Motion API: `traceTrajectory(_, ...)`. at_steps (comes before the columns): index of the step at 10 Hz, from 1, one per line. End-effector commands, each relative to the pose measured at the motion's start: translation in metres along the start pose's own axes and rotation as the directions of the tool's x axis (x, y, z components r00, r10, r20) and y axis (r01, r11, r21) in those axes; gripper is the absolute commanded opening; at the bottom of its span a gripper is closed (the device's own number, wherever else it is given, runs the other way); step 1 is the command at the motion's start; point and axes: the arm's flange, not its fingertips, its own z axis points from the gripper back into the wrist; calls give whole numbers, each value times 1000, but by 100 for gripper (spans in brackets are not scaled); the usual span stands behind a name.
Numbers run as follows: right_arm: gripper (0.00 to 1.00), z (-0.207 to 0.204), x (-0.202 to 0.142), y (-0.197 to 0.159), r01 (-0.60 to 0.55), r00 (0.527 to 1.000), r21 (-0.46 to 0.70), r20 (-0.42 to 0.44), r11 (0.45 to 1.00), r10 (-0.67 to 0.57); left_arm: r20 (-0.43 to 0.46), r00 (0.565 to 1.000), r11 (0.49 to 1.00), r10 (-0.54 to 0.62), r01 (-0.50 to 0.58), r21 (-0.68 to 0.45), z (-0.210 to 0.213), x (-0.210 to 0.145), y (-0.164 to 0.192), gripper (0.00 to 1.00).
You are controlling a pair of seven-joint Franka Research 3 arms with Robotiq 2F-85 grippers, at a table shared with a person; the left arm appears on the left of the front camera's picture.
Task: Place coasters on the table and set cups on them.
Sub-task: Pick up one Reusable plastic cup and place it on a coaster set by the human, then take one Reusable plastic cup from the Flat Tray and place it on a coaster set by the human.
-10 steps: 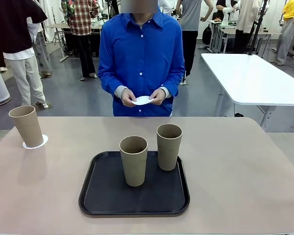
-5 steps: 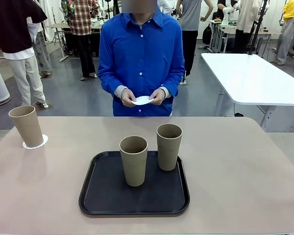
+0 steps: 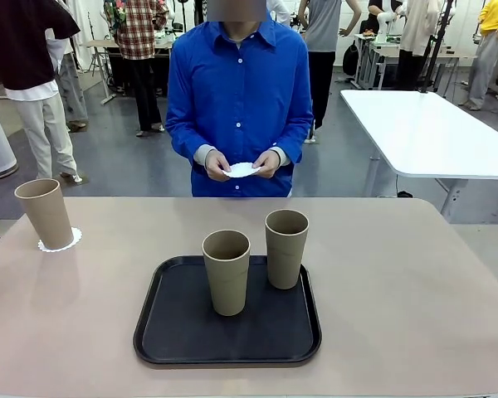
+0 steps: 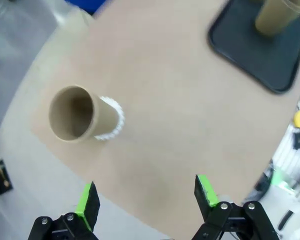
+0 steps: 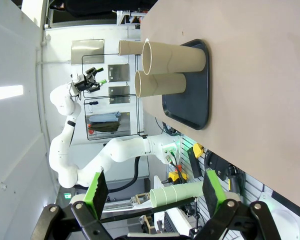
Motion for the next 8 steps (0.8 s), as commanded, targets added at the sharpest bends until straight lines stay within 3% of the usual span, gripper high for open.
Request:
traceTrajectory(1, 100, 0, -1, 0, -4, 1000, 10, 1, 1000, 4, -49, 999, 995, -2, -3, -104, 8, 8, -9, 100)
traceTrajectory(2, 100, 0, -1, 0, -4, 1000, 10, 1, 1000, 4, -28, 1000, 991, 8, -11, -135, 9, 6, -9, 100)
traceTrajectory(3, 100, 0, -1, 0, -4, 1000, 10, 1, 1000, 4, -46, 999, 999, 2, -4, -49, -1, 5, -9, 100)
traceTrajectory(8, 100, 0, -1, 0, -4, 1000, 10, 1, 1000, 4, -46, 999, 999, 2, -4, -49, -1, 5, -9, 100)
